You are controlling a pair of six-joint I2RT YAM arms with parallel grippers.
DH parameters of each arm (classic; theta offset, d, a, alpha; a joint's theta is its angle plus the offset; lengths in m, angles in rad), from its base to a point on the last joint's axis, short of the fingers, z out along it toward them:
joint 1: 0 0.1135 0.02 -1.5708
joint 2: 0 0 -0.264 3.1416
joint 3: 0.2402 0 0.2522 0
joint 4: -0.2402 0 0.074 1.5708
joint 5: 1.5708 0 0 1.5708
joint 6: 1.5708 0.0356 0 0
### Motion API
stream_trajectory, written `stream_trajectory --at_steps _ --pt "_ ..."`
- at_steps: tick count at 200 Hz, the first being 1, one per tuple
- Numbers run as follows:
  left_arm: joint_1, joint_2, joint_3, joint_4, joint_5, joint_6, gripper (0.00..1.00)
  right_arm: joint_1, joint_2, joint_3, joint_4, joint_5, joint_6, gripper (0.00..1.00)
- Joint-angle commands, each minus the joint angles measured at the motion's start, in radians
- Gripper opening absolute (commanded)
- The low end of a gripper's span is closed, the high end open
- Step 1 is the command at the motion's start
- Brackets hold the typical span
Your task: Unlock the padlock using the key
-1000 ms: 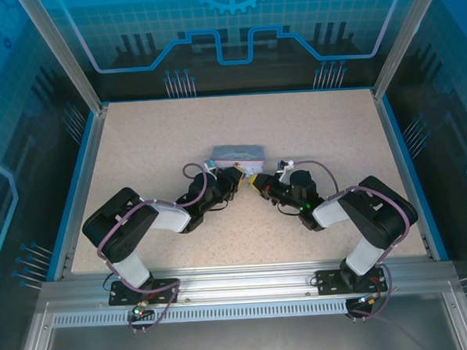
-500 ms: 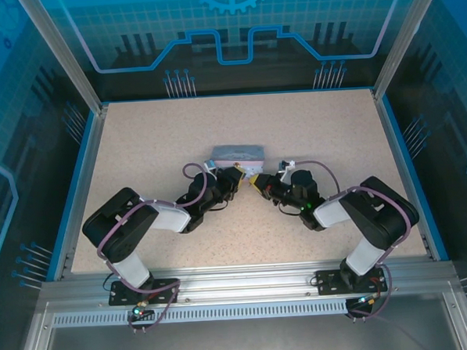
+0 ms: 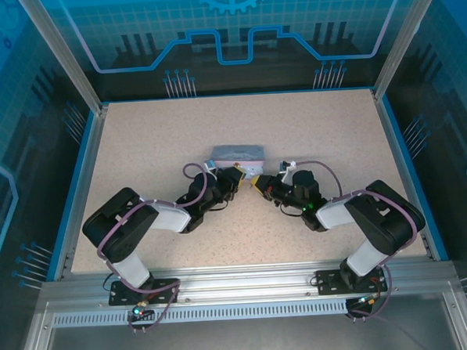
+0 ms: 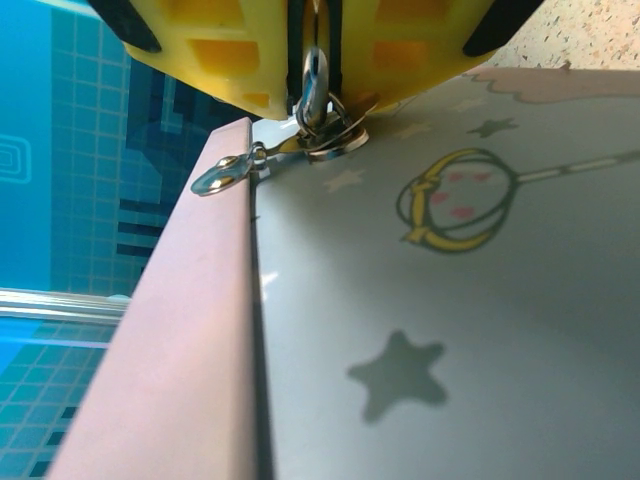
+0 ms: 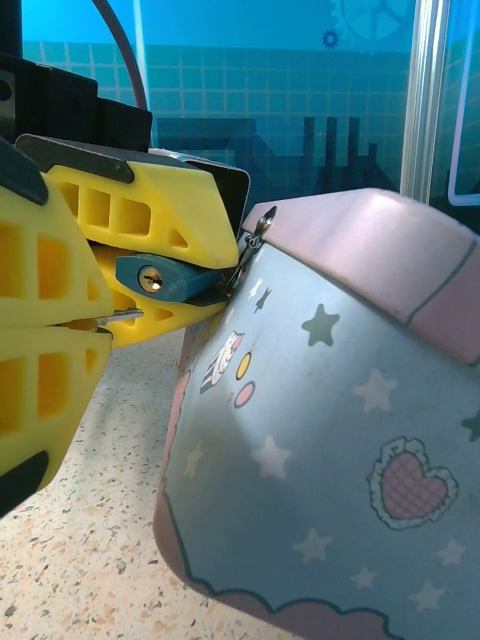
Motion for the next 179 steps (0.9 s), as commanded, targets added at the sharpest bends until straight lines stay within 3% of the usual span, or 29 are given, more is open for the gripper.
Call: stream_trajectory --at_steps 1,179 --pt "-0.009 -0.006 -0.004 0.049 0.003 -0.019 0.00 -0.007 -0.021 0.027 -0.016 -0.003 -0.020 0.00" --pt "-0.020 -0.001 0.003 0.052 0.007 -0.025 0.00 0.001 0.047 0.072 0.026 -0.025 -0.029 0.00"
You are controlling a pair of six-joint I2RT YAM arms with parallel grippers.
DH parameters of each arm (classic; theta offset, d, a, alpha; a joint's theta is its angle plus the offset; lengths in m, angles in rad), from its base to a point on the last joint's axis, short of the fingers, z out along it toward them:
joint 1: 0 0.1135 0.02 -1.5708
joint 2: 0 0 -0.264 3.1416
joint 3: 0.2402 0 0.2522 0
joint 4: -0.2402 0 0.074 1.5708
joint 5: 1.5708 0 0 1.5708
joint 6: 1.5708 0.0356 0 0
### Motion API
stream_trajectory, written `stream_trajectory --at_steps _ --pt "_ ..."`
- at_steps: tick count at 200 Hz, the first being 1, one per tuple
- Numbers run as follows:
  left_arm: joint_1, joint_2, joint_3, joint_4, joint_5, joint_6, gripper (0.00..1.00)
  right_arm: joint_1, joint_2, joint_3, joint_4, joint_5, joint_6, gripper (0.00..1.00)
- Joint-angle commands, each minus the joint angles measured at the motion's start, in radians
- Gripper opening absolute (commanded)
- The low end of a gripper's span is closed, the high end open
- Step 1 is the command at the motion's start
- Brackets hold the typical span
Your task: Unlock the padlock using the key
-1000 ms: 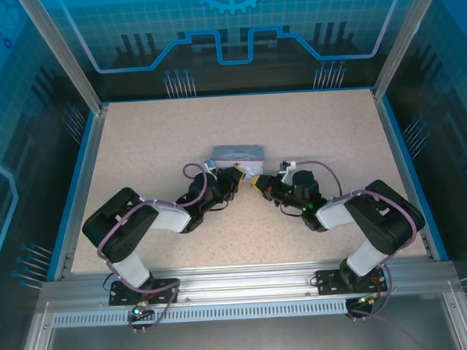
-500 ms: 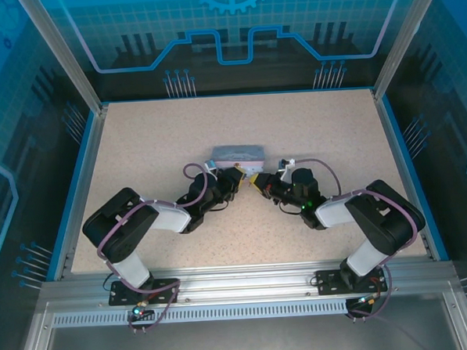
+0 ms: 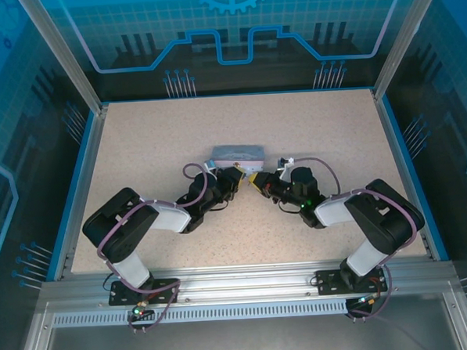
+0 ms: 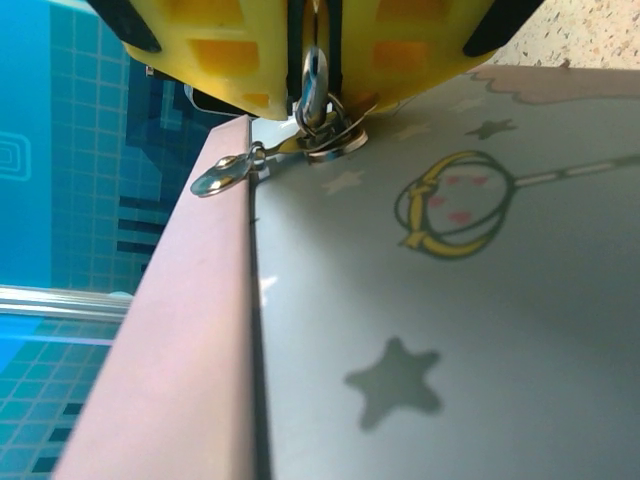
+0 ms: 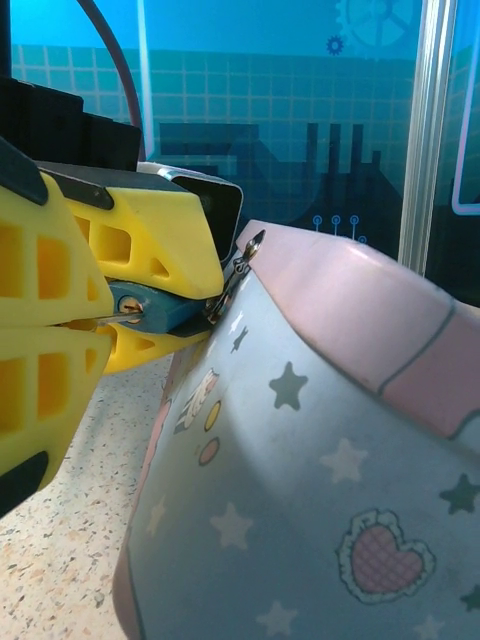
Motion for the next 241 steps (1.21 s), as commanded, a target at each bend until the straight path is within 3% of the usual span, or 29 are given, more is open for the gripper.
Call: stream_trajectory --at_steps 1,91,134,188,241 --pt "-0.015 0.000 0.003 0.053 0.019 -0.026 0.00 0.002 0.035 0.030 0.047 -0.014 -0.021 0.00" --pt "-0.019 -0.014 -0.006 0.062 0.024 -0.038 0.00 -0.012 0.154 0.023 0.215 -0.046 -0.050 0.00" --pt "-0.021 -0.005 -0.006 0.062 0.026 -0.039 0.00 -0.015 0.164 0.052 0.243 -0.072 0.024 0.00" --pt "-0.022 0.003 -0.003 0.064 0.027 -0.041 0.00 -0.007 0.131 0.102 0.162 -0.105 0.031 0.00" --pt "-0.022 -0.006 -0.003 0.051 0.036 -0.043 0.00 -0.017 0.122 0.108 0.032 -0.120 -0.097 0.00"
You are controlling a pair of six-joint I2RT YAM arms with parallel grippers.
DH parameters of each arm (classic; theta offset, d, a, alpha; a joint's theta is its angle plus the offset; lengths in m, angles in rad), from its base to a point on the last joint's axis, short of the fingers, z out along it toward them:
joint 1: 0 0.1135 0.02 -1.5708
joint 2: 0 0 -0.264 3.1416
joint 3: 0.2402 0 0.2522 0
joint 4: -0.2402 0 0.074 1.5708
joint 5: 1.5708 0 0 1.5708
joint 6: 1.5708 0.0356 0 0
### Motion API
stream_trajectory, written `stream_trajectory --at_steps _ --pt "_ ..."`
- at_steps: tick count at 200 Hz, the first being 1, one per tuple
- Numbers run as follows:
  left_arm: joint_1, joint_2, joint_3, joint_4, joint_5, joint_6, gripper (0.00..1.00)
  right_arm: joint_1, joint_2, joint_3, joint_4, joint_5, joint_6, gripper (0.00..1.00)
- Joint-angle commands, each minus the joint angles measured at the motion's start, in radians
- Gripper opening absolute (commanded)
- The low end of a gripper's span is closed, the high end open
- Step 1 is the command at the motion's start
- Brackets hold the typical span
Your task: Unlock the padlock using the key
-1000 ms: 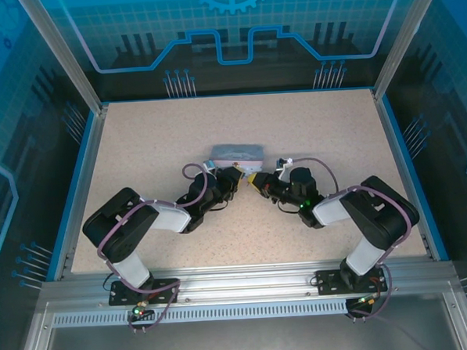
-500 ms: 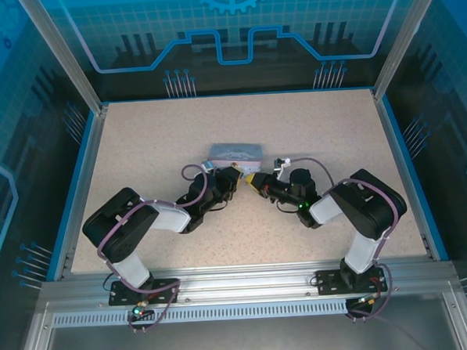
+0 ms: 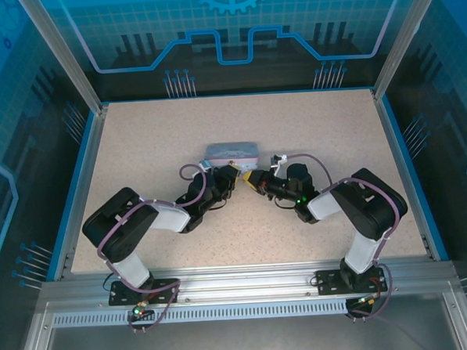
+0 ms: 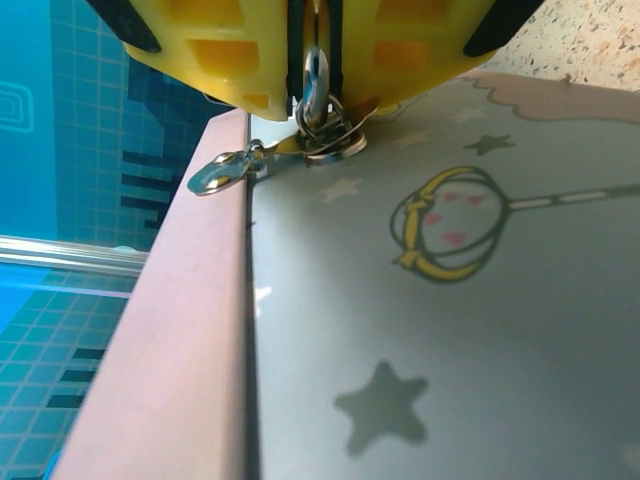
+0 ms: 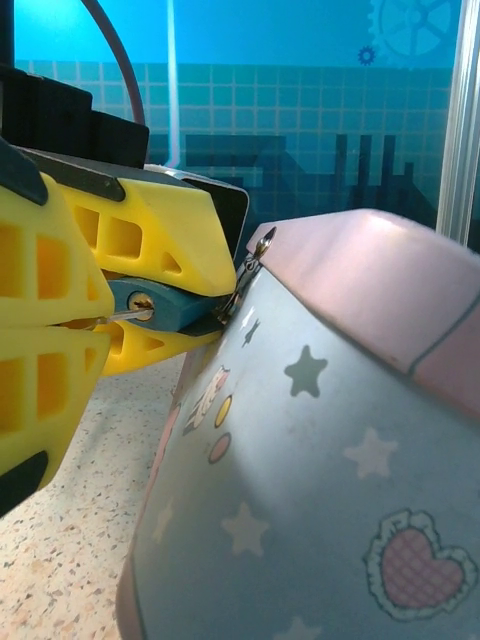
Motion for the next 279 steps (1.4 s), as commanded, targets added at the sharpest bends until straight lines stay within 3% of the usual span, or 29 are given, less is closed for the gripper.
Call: stream_trajectory --at_steps 1,63,110,138,199,279 --pt "-0.031 -0.007 0.001 0.056 0.107 -0.017 0.00 -0.004 -0.015 0.040 -0.066 -0.021 -0.089 0.00" --pt "-0.030 -0.019 -0.014 0.052 0.108 -0.019 0.00 -0.053 -0.029 0.072 -0.195 -0.060 -0.267 0.00" --pt "-0.030 -0.019 -0.020 0.057 0.109 -0.020 0.00 -0.063 -0.037 0.090 -0.212 -0.078 -0.273 0.00" --pt "-0.031 -0.017 -0.021 0.062 0.111 -0.020 0.00 -0.069 -0.017 0.087 -0.160 -0.096 -0.213 0.00" --pt "-0.031 -0.018 -0.021 0.067 0.109 -0.020 0.00 -0.066 0.084 0.086 0.069 -0.152 0.073 0.00" --pt "-0.030 -0.023 -0.018 0.058 0.112 -0.019 0.00 -0.066 0.113 0.101 0.073 -0.170 0.156 0.00"
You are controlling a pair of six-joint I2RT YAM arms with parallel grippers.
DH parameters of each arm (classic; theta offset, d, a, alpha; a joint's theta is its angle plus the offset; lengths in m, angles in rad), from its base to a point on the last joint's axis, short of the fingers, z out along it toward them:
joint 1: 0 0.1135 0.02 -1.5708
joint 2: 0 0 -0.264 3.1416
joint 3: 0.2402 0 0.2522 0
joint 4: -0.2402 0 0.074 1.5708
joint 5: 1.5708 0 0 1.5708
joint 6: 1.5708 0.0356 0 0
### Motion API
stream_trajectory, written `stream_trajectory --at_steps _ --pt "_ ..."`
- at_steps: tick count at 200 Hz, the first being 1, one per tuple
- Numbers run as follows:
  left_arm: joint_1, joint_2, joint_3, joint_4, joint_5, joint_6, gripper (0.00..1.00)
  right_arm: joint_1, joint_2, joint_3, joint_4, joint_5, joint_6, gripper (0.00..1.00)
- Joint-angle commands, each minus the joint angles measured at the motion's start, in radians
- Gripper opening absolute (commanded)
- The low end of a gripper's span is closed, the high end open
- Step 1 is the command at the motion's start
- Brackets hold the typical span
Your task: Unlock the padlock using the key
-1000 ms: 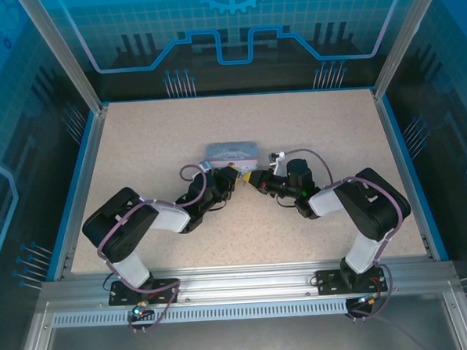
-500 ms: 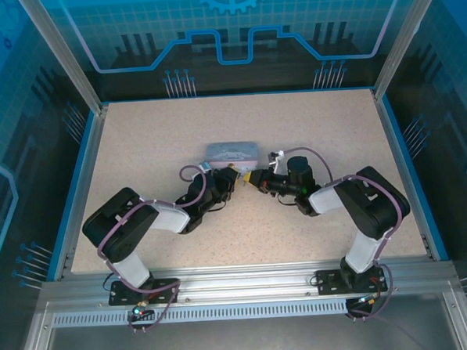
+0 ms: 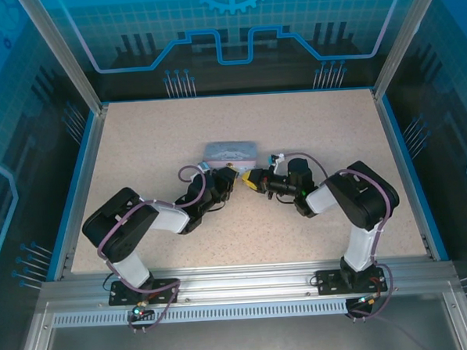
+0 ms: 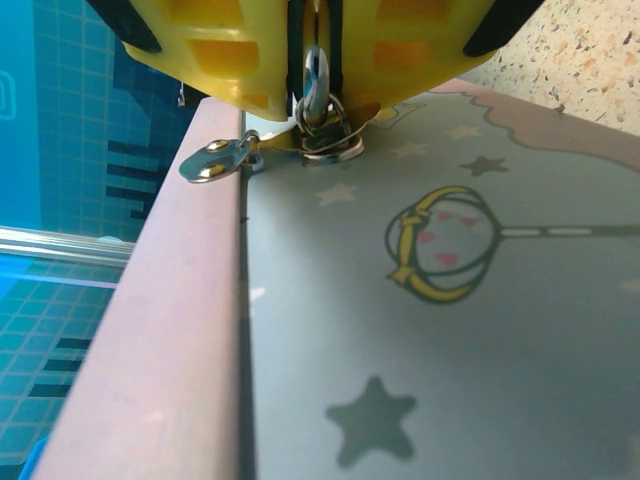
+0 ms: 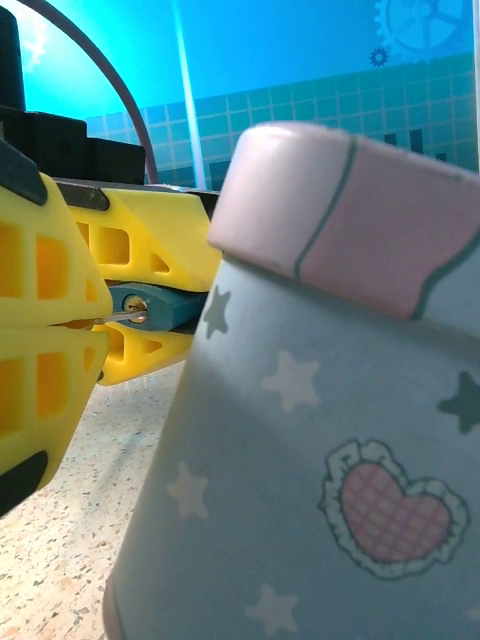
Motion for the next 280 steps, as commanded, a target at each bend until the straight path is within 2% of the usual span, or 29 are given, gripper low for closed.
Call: stream_trajectory --at_steps 1,64,90,137,180,238,280 --pt "-0.035 -0.023 -0.001 0.064 0.123 -0.020 0.00 -0.006 0.013 0.042 0.032 0.017 0.018 0.00" --pt "-0.034 -0.022 -0.007 0.063 0.122 -0.020 0.00 -0.010 -0.120 0.095 -0.269 0.004 -0.120 0.00" --pt "-0.034 -0.023 -0.007 0.062 0.122 -0.019 0.00 -0.009 -0.148 0.108 -0.336 0.009 -0.158 0.00" --pt "-0.034 -0.023 -0.005 0.065 0.126 -0.021 0.00 -0.008 -0.115 0.085 -0.275 0.017 -0.161 0.00" --pt "-0.035 -0.026 -0.001 0.074 0.132 -0.025 0.00 -0.010 -0.080 0.056 -0.199 0.039 -0.244 0.00" --pt "-0.036 -0.037 -0.010 0.099 0.146 -0.037 0.00 -0.037 -0.051 0.086 -0.246 0.003 -0.350 0.00" --pt "-0.035 -0.036 -0.010 0.119 0.150 -0.041 0.00 -0.021 -0.023 0.077 -0.158 -0.013 -0.266 0.00"
